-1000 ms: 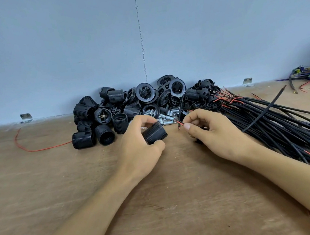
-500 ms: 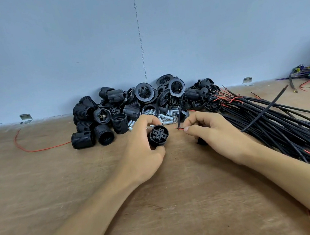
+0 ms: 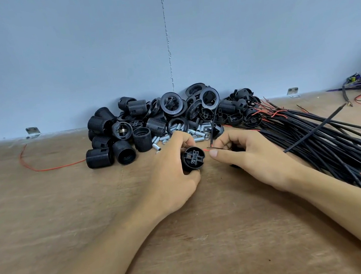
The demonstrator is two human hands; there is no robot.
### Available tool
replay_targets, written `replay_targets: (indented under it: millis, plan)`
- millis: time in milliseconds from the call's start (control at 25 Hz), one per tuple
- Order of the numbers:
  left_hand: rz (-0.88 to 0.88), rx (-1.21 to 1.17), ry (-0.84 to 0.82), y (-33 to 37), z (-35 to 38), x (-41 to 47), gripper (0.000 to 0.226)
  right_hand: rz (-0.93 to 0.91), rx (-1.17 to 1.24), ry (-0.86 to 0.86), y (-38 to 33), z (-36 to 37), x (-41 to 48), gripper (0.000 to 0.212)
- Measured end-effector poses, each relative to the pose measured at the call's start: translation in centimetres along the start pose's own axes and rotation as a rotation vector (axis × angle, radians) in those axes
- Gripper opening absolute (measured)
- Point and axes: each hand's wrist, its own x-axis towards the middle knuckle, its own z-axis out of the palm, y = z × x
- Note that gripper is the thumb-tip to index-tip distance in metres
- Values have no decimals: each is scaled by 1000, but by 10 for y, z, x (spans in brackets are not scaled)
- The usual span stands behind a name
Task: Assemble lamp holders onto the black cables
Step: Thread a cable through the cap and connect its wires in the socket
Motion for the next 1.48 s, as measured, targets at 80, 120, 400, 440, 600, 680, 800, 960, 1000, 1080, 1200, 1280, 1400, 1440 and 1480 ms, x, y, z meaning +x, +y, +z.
replay_targets:
  millis: [80, 120, 400, 440, 600, 680, 800, 960, 1000, 1080, 1200, 1280, 1400, 1440, 1480]
  plan:
    - [6, 13, 9, 1, 0, 0, 45, 5, 13, 5, 0, 0, 0, 11]
    - [11, 14, 12, 1, 0, -1, 45, 10, 14, 3, 0, 0, 0, 11]
    - [40, 29, 1, 2, 1, -1, 46, 32, 54, -5, -3, -1, -1, 12]
    - [42, 31, 2, 2, 1, -1, 46, 31, 59, -6, -3, -1, -2, 12]
    - [48, 49, 3, 1, 1, -1, 46, 33, 59, -10, -5, -1, -2, 17]
    - [53, 55, 7, 0, 2, -1, 45, 33, 45, -12, -4, -1, -2, 17]
    - [61, 68, 7, -1, 2, -1, 45, 28, 45, 5, -4, 0, -1, 16]
    - [90, 110, 19, -1, 1, -2, 46, 14, 18, 19, -4, 1, -2, 15]
    - [100, 118, 20, -1, 0, -2, 46, 9, 11, 22, -4, 1, -2, 16]
    - [112, 128, 26, -1, 0, -2, 47, -3, -11, 35, -5, 2, -2, 16]
    - [125, 141, 44, -1, 1, -2, 49, -38, -114, 85, -5, 2, -3, 14]
    - [143, 150, 51, -1, 1, -2, 51, -64, -179, 125, -4, 3, -4, 13]
    - [168, 182, 44, -4, 1, -2, 49, -115, -230, 150, -6, 4, -6, 19]
    - [171, 191, 36, -4, 1, -1, 50, -133, -253, 154, -7, 4, -6, 21]
    - [172, 190, 29, -4, 1, -1, 51, -149, -281, 156, -7, 4, -6, 21]
